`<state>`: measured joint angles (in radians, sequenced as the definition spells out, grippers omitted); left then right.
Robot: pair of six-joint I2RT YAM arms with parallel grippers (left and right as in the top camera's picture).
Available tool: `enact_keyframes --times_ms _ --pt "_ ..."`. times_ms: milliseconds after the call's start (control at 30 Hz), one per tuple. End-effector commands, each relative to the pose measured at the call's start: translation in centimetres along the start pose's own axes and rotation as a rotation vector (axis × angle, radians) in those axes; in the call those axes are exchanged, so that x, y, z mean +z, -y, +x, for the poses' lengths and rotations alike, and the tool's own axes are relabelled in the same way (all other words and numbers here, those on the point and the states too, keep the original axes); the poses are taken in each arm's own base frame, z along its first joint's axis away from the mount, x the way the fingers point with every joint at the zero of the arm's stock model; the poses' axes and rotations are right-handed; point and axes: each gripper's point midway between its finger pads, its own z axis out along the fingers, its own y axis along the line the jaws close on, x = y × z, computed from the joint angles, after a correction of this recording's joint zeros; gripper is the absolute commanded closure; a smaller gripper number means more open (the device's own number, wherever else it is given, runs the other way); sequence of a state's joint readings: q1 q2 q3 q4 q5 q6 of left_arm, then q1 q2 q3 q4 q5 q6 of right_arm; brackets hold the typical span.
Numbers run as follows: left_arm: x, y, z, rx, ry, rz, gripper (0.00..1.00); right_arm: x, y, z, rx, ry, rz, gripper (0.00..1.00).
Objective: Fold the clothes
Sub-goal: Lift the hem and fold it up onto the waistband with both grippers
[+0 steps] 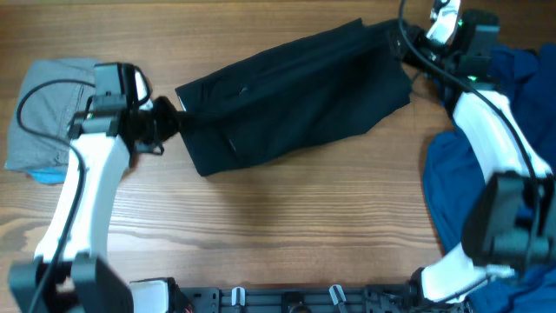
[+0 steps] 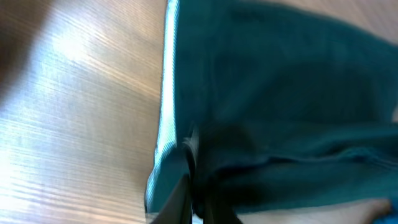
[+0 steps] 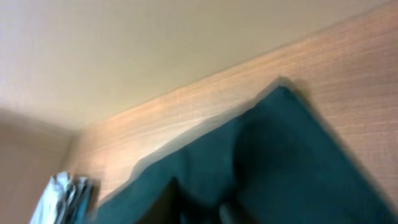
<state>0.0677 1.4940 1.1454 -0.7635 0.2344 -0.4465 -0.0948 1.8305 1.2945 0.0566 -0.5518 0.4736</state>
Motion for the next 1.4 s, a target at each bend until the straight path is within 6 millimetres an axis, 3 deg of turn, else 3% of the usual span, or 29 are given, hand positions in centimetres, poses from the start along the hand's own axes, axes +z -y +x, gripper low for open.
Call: enact_keyframes --times_ms 0,33,133,267,333,400,500,567,633,700,767,800,833,867,900,933,967,1033,1067,1100,1167,1233,1300,1367 --pt "4.4 -3.2 -1.7 -0.011 0.010 -0.123 0.24 3.9 5.1 2.0 0.108 -0.009 0.069 0.00" --pt "5.3 -3.4 -1.8 -0.012 0.004 -0.127 0.00 3.7 6.1 3.3 0.144 -0.061 0.087 0.00" --pt "5.4 -3.6 -1.4 0.017 -0.020 -0.134 0.00 0.8 6.8 6.0 0.169 -0.216 0.119 0.00" --pt "5.4 -4.4 0.0 0.035 -0.078 -0.162 0.04 -4.1 7.5 11.3 0.095 -0.471 0.265 0.00" --pt "5.5 -3.5 0.2 0.048 -0.093 -0.116 0.17 -5.4 6.5 13.7 0.115 -0.584 0.234 0.00" --pt "5.1 -2.8 0.4 0.085 -0.107 -0.076 0.16 -6.6 5.4 14.6 0.111 -0.665 0.259 0.00" --pt "2.5 -1.5 -0.5 0.093 -0.075 -0.061 0.14 -6.9 1.3 12.5 0.075 -0.698 0.239 0.00" --pt "0.5 -0.3 -1.8 0.125 -0.013 -0.032 0.12 -5.0 -1.8 8.9 0.037 -0.587 0.194 0.00" --pt "-0.3 0.1 -2.1 0.131 0.013 -0.019 0.12 -2.1 -3.8 4.9 -0.044 -0.405 0.119 0.00" --pt "-0.3 0.0 -1.9 0.129 0.002 -0.025 0.13 1.3 -4.1 1.9 -0.131 -0.250 0.094 0.01" --pt "-0.3 -0.2 -1.6 0.125 -0.011 -0.030 0.14 3.8 -2.2 1.7 -0.128 -0.200 0.133 0.03" --pt "-0.3 -0.3 -1.4 0.123 -0.017 -0.033 0.14 5.1 0.5 2.7 -0.118 -0.212 0.206 0.07" --pt "-0.3 -0.4 -1.2 0.121 -0.027 -0.038 0.14 5.6 2.7 3.8 -0.100 -0.241 0.264 0.18" --pt "-0.3 -0.5 -1.0 0.119 -0.034 -0.040 0.19 5.8 4.6 5.2 -0.085 -0.282 0.299 0.41" --pt "-0.3 -0.2 -0.7 0.117 -0.048 -0.026 0.32 6.0 6.7 6.9 -0.087 -0.341 0.332 0.76" --pt "-0.3 0.3 -0.5 0.116 -0.059 0.007 0.43 5.9 8.7 8.9 -0.064 -0.407 0.371 0.84" --pt "-0.3 1.2 -0.4 0.119 -0.066 0.053 0.65 5.6 10.2 10.7 -0.036 -0.462 0.412 0.87" --pt "-0.3 1.6 -0.6 0.128 -0.055 0.068 0.76 4.3 13.8 14.4 0.007 -0.578 0.568 0.94" --pt "-0.2 1.9 -0.6 0.137 -0.052 0.073 0.78 3.0 15.1 17.6 0.065 -0.692 0.623 0.96" --pt "-0.2 2.1 -0.5 0.143 -0.054 0.075 0.78 2.2 15.2 19.4 0.095 -0.761 0.632 0.96" --pt "-0.1 2.8 -0.3 0.164 -0.052 0.084 0.75 -1.6 13.8 24.0 0.166 -0.992 0.685 0.96" --pt "0.0 3.2 -0.5 0.179 -0.035 0.086 0.67 -5.8 10.0 27.1 0.185 -1.223 0.725 0.96" --pt "0.1 2.9 -0.7 0.179 -0.024 0.068 0.57 -7.4 7.2 27.4 0.086 -1.300 0.726 0.96" --pt "0.1 2.8 -0.9 0.179 -0.018 0.060 0.47 -5.6 6.8 25.1 -0.008 -1.167 0.710 0.96"
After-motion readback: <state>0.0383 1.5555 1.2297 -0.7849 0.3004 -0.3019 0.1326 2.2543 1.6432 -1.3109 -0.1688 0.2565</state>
